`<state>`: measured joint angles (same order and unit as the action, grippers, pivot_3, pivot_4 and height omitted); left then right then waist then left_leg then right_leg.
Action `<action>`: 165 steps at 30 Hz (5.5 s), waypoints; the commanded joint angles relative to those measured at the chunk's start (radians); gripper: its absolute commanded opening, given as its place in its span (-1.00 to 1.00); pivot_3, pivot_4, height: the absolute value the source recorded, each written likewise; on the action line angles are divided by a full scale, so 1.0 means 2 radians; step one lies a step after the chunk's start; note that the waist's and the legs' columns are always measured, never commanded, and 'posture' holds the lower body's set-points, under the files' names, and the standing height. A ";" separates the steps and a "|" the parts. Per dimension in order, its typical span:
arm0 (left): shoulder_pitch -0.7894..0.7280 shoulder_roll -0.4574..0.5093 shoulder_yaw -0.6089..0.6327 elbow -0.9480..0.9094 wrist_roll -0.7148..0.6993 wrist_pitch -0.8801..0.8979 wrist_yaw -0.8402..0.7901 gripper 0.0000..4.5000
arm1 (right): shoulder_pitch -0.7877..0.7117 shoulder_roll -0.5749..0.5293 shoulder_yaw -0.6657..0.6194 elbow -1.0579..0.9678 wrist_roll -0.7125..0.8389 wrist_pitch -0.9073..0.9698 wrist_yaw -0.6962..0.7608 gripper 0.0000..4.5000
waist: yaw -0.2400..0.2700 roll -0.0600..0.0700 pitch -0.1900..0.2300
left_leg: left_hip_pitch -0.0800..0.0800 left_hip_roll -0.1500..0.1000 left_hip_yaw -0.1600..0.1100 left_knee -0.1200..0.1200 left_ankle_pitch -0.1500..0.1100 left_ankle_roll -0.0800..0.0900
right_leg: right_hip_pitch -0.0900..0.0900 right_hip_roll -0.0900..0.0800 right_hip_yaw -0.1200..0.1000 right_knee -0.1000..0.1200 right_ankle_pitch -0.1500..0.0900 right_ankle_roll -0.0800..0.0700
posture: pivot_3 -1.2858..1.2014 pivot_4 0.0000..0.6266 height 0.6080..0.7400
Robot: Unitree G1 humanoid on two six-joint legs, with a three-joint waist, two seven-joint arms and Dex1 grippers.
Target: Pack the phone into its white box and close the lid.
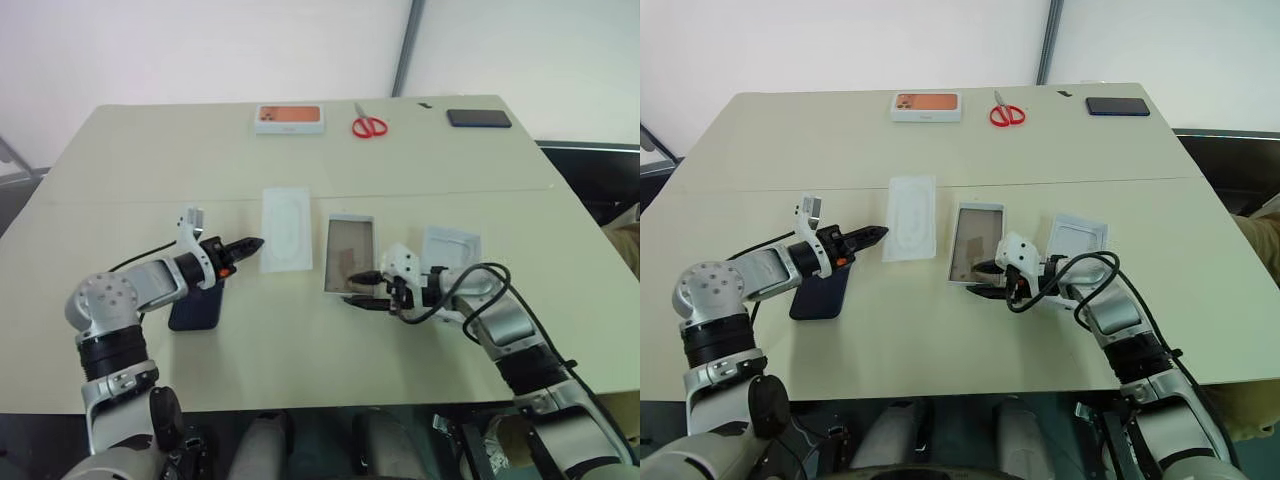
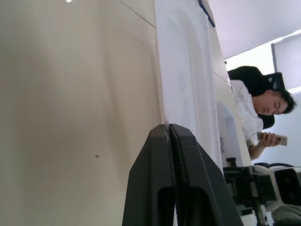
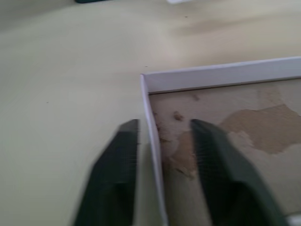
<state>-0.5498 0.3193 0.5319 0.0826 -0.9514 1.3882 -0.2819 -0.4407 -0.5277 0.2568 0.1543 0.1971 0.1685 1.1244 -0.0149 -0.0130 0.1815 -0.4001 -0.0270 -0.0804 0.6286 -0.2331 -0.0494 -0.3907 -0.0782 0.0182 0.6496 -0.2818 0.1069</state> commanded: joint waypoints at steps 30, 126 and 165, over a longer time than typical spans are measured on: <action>0.007 -0.039 -0.009 -0.044 -0.032 -0.027 0.041 -1.00 | -0.002 0.039 0.008 -0.050 -0.016 0.001 -0.021 0.30 | 0.000 -0.002 0.001 | 0.000 0.000 0.000 0.000 0.001 -0.001 | 0.000 0.000 0.000 0.000 0.000 0.000 | 0.03 -0.52 1.00; 0.163 0.113 -0.150 -0.081 0.209 -0.458 -0.212 0.76 | -0.087 0.063 0.040 -0.017 -0.118 0.033 -0.081 -0.98 | -0.001 -0.001 0.002 | -0.004 0.001 -0.001 0.000 0.001 -0.001 | -0.004 0.000 0.000 0.000 0.000 0.000 | 0.03 -0.52 1.00; 0.168 0.109 -0.154 -0.093 0.217 -0.463 -0.204 0.76 | -0.134 0.092 0.069 0.110 -0.158 -0.052 -0.066 -0.98 | -0.002 -0.001 0.002 | -0.003 0.001 0.000 0.000 0.001 -0.001 | -0.004 0.001 0.000 0.002 0.000 -0.001 | 0.03 -0.52 1.00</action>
<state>-0.2099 0.5373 0.2152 -0.0642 -0.5191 0.4852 -0.6913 -0.7277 -0.3368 0.3823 0.4127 -0.1337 0.0412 0.9570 -0.0195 -0.0157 0.1845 -0.4067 -0.0255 -0.0815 0.6288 -0.2317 -0.0514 -0.3988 -0.0767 0.0175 0.6528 -0.2811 0.1057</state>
